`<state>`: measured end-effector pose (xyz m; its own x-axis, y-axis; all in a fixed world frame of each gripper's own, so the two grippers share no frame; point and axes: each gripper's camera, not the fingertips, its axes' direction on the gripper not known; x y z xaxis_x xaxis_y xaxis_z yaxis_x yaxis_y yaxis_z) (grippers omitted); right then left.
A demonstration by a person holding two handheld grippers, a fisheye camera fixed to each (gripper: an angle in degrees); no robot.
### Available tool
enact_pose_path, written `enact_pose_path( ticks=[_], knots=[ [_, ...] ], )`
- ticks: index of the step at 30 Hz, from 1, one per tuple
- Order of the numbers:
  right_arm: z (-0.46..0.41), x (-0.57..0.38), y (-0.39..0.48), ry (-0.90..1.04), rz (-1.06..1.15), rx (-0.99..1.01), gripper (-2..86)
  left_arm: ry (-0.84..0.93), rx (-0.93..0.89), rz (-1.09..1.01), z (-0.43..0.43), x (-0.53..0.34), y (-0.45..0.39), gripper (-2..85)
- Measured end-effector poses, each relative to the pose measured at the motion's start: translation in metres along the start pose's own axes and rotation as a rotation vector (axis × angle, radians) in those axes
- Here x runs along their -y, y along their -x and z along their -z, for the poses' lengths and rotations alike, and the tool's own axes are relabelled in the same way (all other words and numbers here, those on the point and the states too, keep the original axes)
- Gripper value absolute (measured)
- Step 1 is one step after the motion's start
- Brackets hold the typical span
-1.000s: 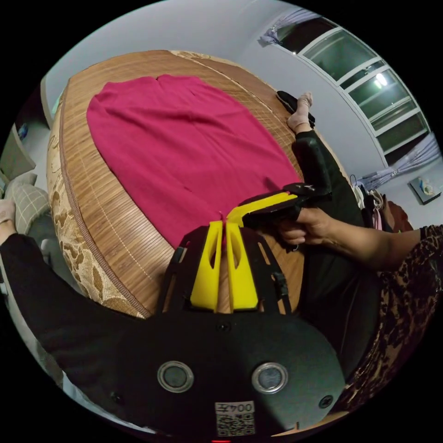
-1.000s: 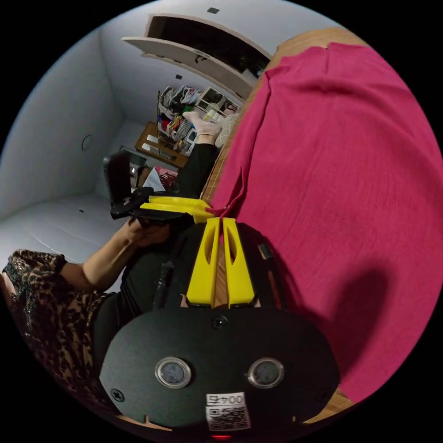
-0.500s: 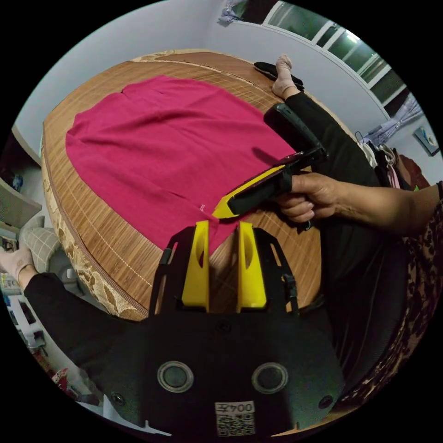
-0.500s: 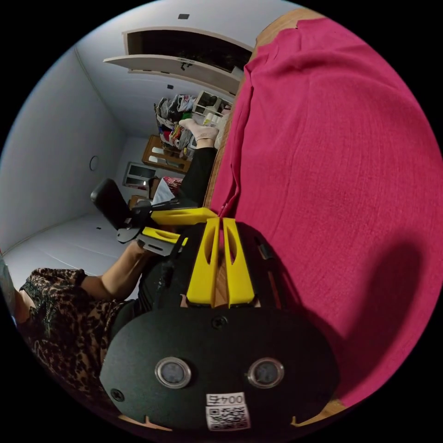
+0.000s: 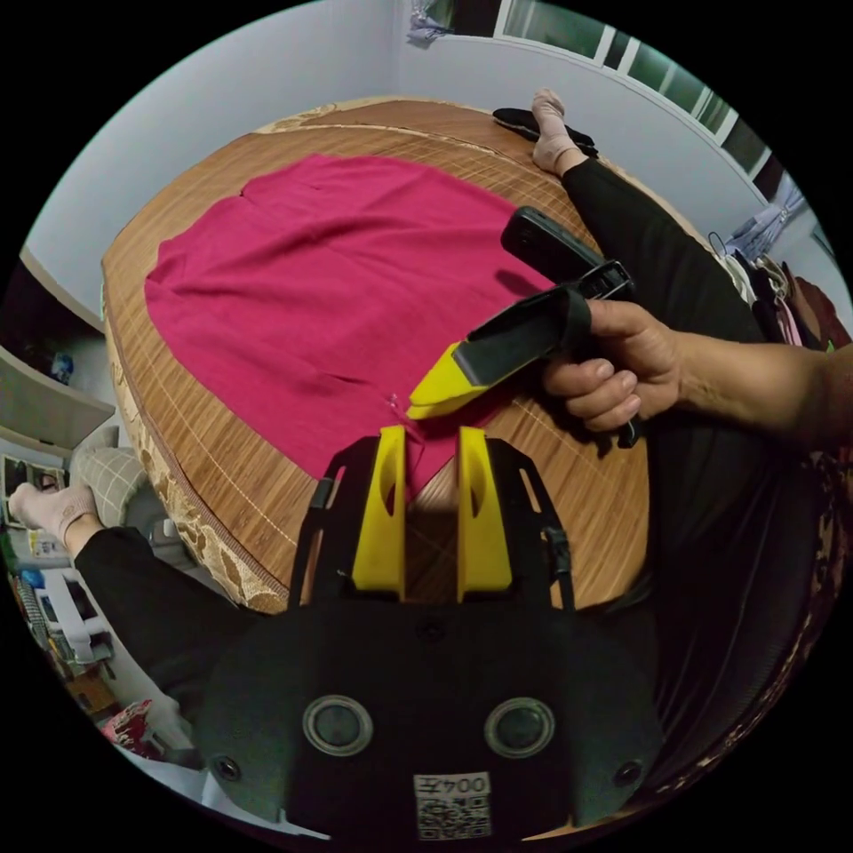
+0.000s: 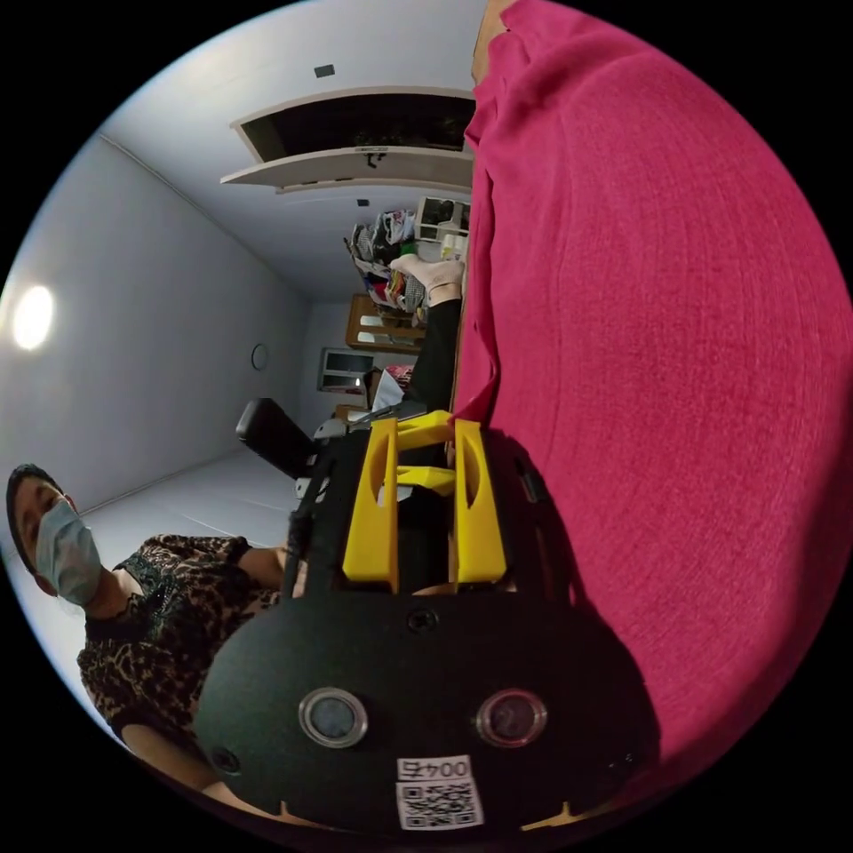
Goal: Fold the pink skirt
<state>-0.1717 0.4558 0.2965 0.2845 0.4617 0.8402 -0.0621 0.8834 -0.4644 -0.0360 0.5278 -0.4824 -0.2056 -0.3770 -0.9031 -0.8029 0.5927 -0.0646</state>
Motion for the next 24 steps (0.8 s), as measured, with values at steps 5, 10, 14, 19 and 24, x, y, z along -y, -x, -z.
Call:
enact_pose_path(
  ticks=[5, 10, 14, 19, 24],
  knots=[
    [0.01, 0.004, 0.001, 0.007, -0.001, 0.008, 10.8, -0.01, -0.038, 0.043, -0.005, 0.005, 0.001, 7.7],
    [0.019, 0.006, -0.001, 0.0, -0.015, 0.029, 10.8, -0.017, -0.093, 0.087, -0.011, 0.01, 0.005, 6.5],
    [0.026, 0.009, 0.0, 0.007, -0.02, 0.03, 10.4, 0.005, -0.078, 0.1, -0.017, 0.018, 0.002, 3.8],
    [0.038, 0.012, 0.003, -0.034, -0.02, 0.006, 10.1, 0.016, -0.047, 0.091, -0.021, 0.027, -0.006, 2.4],
    [0.062, 0.012, 0.006, -0.126, -0.072, -0.038, 9.4, 0.033, 0.0, 0.056, -0.022, 0.037, -0.02, 2.5]
  ],
)
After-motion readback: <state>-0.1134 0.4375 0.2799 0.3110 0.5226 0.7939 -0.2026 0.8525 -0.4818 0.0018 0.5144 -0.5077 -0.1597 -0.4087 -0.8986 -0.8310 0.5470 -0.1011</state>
